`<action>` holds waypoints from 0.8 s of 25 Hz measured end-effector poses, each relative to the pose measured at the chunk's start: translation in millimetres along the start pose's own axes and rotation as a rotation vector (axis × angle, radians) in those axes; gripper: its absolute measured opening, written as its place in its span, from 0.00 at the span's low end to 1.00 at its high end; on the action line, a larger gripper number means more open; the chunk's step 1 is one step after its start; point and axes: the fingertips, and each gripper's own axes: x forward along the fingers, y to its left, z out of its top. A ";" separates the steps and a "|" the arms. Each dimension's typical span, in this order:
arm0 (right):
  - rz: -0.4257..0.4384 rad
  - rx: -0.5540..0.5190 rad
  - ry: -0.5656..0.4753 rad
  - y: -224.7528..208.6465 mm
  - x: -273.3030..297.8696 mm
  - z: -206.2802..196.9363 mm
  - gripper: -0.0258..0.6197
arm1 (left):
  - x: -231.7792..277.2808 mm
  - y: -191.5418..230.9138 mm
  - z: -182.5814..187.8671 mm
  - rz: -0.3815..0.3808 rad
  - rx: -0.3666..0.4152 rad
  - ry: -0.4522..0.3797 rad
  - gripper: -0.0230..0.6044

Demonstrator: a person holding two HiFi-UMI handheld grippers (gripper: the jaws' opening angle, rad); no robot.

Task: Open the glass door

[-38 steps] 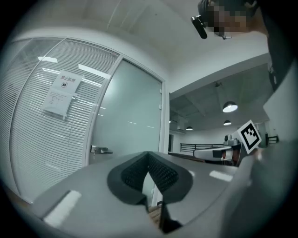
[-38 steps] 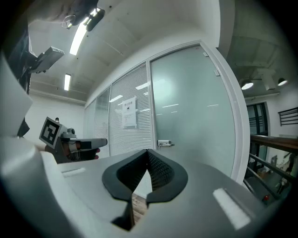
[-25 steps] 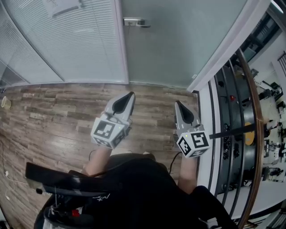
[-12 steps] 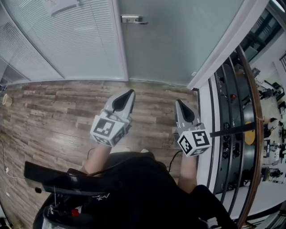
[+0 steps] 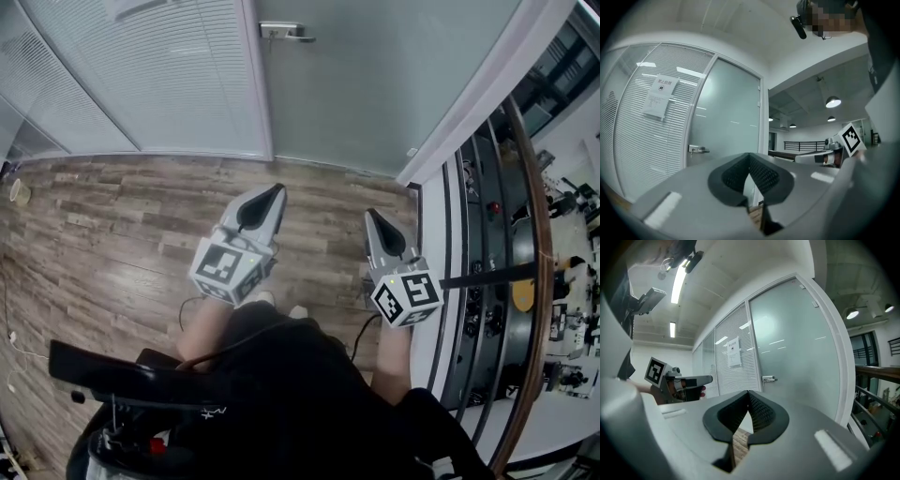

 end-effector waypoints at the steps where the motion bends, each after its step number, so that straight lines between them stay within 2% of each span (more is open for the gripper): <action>1: 0.001 0.003 -0.001 -1.3 -0.4 0.1 0.04 | -0.2 -0.4 -0.2 0.002 0.000 0.002 0.03; 9: 0.024 0.004 -0.002 -1.9 12.3 2.3 0.04 | 8.5 11.9 1.0 0.013 -0.001 0.006 0.03; 20: -0.003 0.000 0.014 -14.8 61.2 6.5 0.04 | 39.8 51.1 -7.1 -0.034 -0.035 0.008 0.03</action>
